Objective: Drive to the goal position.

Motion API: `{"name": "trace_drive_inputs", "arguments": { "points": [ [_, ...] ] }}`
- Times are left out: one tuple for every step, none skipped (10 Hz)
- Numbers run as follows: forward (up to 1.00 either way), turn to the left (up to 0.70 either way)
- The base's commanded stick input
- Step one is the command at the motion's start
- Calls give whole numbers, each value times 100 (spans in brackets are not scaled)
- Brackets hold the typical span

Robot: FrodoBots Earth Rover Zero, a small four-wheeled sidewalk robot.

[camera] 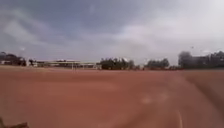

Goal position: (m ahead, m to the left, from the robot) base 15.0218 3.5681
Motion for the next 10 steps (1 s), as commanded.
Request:
{"name": "trace_drive_inputs", "arguments": {
  "points": [
    [70,0],
    [70,0],
    [70,0],
    [70,0],
    [70,0],
    [70,0],
    [70,0],
    [70,0],
    [70,0],
    [70,0]
  ]
}}
